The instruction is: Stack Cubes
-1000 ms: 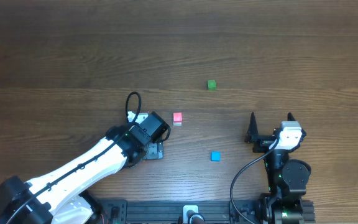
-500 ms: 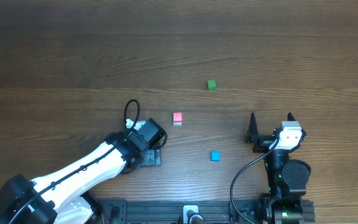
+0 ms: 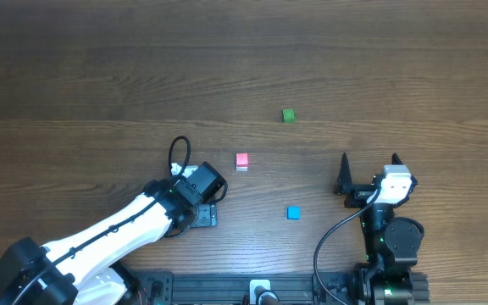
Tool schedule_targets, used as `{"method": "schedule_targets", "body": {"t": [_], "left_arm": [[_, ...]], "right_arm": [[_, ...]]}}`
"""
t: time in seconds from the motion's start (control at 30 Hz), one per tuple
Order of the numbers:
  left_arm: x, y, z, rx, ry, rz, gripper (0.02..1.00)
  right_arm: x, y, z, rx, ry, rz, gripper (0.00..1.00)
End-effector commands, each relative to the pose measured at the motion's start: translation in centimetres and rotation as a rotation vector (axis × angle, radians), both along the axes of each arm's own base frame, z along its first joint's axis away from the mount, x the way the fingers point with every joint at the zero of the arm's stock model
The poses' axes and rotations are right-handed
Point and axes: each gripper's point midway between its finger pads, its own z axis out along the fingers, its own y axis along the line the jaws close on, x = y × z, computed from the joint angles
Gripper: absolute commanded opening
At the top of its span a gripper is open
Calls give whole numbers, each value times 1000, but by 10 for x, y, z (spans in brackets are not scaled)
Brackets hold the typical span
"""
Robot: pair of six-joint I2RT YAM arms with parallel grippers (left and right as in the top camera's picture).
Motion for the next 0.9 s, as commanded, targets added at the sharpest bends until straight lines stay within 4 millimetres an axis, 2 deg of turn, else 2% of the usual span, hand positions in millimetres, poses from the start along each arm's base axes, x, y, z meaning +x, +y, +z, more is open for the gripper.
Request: {"method": "schedule_targets", "body": {"t": [0.03, 0.6, 0.9], "left_arm": [[-4, -1, -1, -8, 11, -6, 737], [-4, -1, -6, 2, 21, -6, 378], [-4, -1, -6, 2, 21, -5, 251]], "right_arm": [[0, 0, -2, -1, 0, 3, 993], [0, 0, -2, -1, 0, 3, 993], [0, 0, -2, -1, 0, 3, 993]]}}
